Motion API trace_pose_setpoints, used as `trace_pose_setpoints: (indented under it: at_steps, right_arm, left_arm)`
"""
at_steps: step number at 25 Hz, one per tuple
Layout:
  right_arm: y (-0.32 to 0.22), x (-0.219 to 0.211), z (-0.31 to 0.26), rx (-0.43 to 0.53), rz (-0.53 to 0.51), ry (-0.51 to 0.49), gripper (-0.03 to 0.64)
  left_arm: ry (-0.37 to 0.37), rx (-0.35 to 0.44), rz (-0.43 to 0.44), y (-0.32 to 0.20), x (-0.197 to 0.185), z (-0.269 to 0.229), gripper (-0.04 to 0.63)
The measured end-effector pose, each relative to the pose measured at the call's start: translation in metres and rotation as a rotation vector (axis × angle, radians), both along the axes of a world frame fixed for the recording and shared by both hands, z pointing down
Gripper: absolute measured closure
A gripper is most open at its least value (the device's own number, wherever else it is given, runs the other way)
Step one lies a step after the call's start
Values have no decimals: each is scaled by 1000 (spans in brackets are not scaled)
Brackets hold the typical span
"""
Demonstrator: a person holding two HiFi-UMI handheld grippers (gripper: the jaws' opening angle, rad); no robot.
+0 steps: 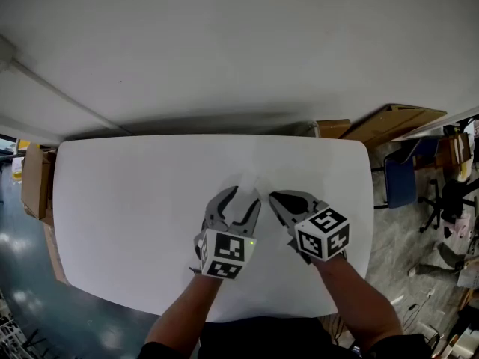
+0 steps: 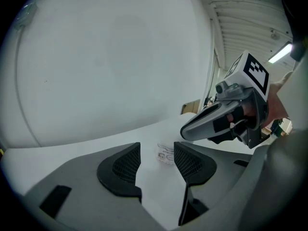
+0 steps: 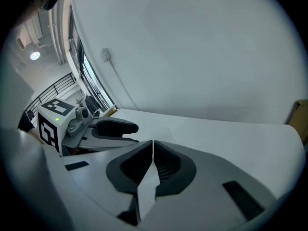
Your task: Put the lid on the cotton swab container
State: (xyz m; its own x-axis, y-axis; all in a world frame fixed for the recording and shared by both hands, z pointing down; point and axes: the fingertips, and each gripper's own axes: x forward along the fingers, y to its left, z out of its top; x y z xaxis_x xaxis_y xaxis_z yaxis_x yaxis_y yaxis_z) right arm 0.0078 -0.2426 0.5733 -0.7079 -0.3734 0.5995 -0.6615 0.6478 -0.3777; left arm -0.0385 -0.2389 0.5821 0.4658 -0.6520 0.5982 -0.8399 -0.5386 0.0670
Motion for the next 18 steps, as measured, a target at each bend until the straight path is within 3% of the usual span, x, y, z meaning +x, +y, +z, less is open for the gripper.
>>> trace_pose_setpoints:
  at_steps: [7,15,18]
  right_arm:
    - [-1,-1,2,38,0,53,601]
    - [-1,0,3,9,24,37,601]
    - [-1,2,-4,-3,57,-11,600]
  left_arm:
    - [3,-11,18,12,-3,2,370]
    - [7,-19,34,29,-4,-4,371]
    - [4,-9,45,36,-4,-12,373]
